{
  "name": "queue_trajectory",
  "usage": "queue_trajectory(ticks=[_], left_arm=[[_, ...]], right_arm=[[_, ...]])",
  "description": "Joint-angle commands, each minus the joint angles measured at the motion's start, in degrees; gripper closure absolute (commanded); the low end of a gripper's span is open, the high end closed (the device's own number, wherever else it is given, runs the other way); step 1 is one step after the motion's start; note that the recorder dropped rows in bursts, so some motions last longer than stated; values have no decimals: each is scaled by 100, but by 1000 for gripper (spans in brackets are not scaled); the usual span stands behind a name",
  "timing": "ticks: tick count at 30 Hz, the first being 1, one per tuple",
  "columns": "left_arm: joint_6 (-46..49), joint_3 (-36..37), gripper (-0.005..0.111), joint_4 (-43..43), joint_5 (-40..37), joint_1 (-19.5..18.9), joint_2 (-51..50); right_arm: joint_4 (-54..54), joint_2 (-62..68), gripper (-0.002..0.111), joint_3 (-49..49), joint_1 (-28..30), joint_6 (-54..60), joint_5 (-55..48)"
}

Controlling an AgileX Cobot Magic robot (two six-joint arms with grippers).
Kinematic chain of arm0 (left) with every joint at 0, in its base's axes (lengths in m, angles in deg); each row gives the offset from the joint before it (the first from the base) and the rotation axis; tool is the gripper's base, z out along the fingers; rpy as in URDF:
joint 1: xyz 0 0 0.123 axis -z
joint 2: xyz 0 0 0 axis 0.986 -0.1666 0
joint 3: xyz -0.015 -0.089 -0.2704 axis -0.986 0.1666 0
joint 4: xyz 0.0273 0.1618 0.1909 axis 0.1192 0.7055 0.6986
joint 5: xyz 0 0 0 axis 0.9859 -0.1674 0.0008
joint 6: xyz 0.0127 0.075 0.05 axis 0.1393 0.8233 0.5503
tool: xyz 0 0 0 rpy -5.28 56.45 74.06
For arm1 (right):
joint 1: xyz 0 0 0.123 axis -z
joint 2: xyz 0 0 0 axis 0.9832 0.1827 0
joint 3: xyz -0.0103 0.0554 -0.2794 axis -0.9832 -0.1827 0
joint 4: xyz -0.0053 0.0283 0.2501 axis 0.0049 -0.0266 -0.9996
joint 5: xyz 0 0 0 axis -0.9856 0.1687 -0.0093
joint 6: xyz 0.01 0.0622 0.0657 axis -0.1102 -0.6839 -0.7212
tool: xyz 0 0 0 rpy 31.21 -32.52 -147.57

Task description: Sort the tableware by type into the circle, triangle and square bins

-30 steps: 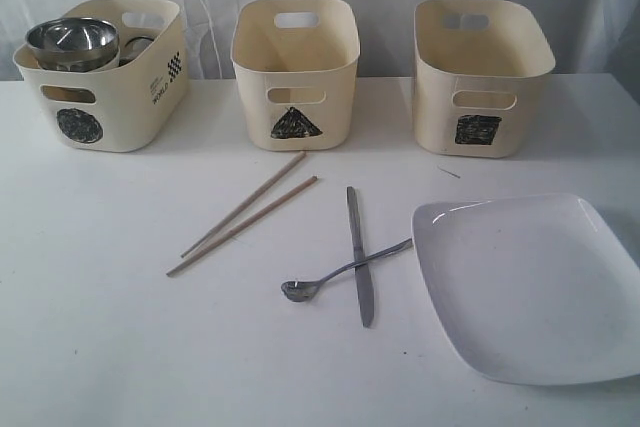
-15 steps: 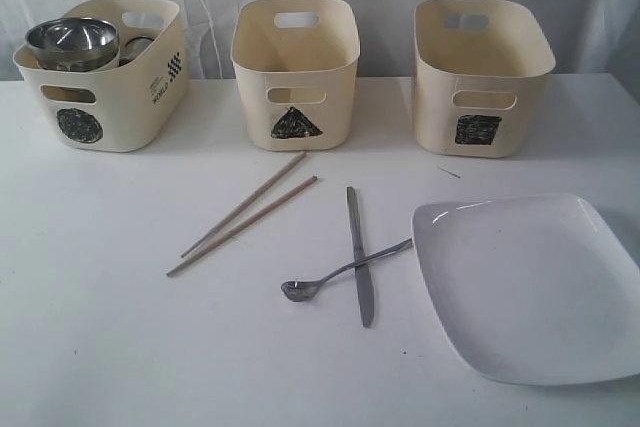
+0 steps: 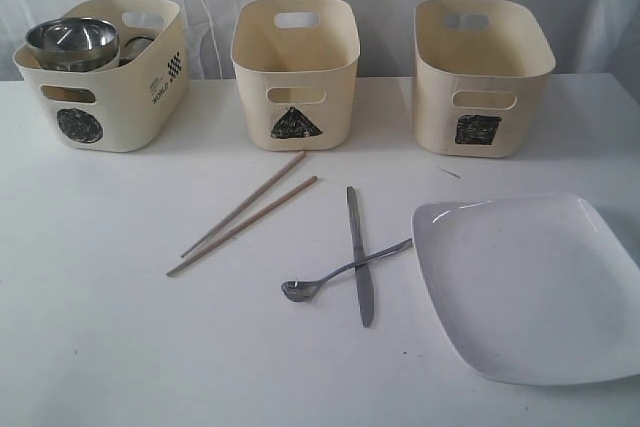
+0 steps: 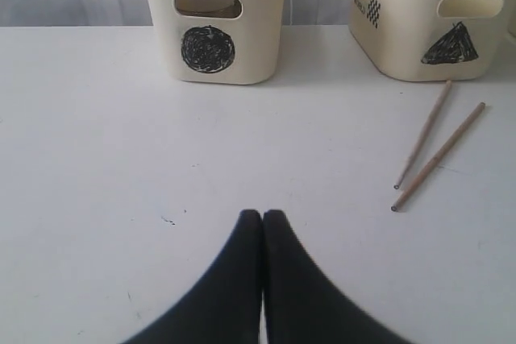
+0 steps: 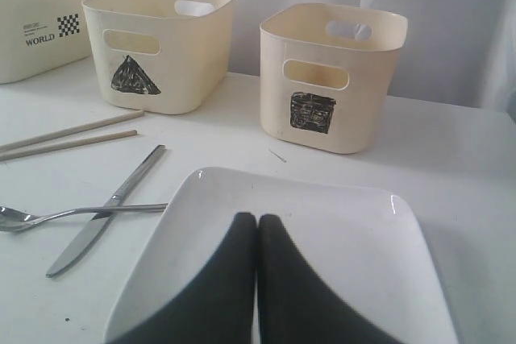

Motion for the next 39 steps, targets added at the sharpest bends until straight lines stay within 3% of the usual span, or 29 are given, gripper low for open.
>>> queue_trajectory(ticks=[1, 6, 24, 29, 33, 39], left_arm=[[-198, 24, 107, 83, -103, 33, 21], [-108, 24, 107, 83, -460, 33, 21], [-108, 24, 107, 83, -398, 33, 21], [-108, 24, 107, 83, -398, 33, 21], [-108, 24, 107, 83, -398, 33, 21], [-108, 24, 107, 83, -398, 33, 21]], right_arm=[[30, -31, 108, -13, 37, -4, 43], [30, -31, 108, -13, 37, -4, 43], [97, -31, 108, -13, 37, 131, 19], [-1314, -31, 108, 321, 27, -1166, 1096], [-1919, -31, 108, 1030, 27, -1376, 368], [-1948, -31, 108, 1646, 27, -1188, 15]])
